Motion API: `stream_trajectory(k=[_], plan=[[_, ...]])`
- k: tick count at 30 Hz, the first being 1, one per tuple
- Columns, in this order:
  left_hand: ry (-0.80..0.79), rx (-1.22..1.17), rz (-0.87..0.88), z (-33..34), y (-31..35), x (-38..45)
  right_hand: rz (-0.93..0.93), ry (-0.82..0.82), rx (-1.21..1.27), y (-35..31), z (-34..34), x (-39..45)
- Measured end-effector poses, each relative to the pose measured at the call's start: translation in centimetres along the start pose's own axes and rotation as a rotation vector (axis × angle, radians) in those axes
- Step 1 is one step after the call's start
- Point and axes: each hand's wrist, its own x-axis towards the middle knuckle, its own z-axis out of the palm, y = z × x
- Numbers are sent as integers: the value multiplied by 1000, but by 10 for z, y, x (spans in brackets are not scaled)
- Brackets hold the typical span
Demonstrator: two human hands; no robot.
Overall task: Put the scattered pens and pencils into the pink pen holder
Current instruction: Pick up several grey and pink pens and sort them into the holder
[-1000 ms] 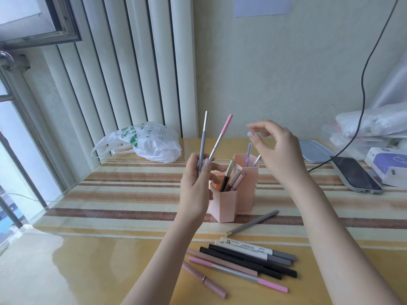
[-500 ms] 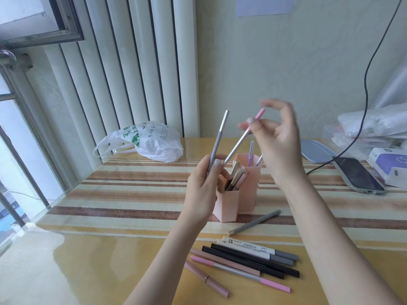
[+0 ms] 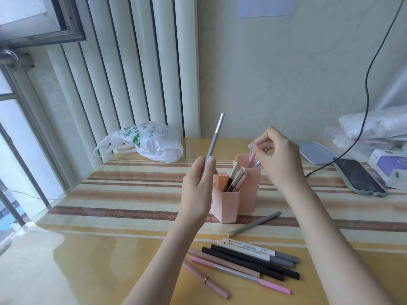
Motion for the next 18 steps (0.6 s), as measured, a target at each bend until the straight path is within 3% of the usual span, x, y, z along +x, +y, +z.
stream_trajectory(k=[5,8,13,18], plan=[[-73,-118,-75,1,1,0,-104,108,-64,-7,-4,3],[-125,-98,-63,1,2,0,-40,94,162,-22,-8,5],[-178,-86,-12,2,6,-2,46,-140,488,-41,-5,3],[-149,-8,35,2,4,-1,104,-13,617,-47,-5,3]])
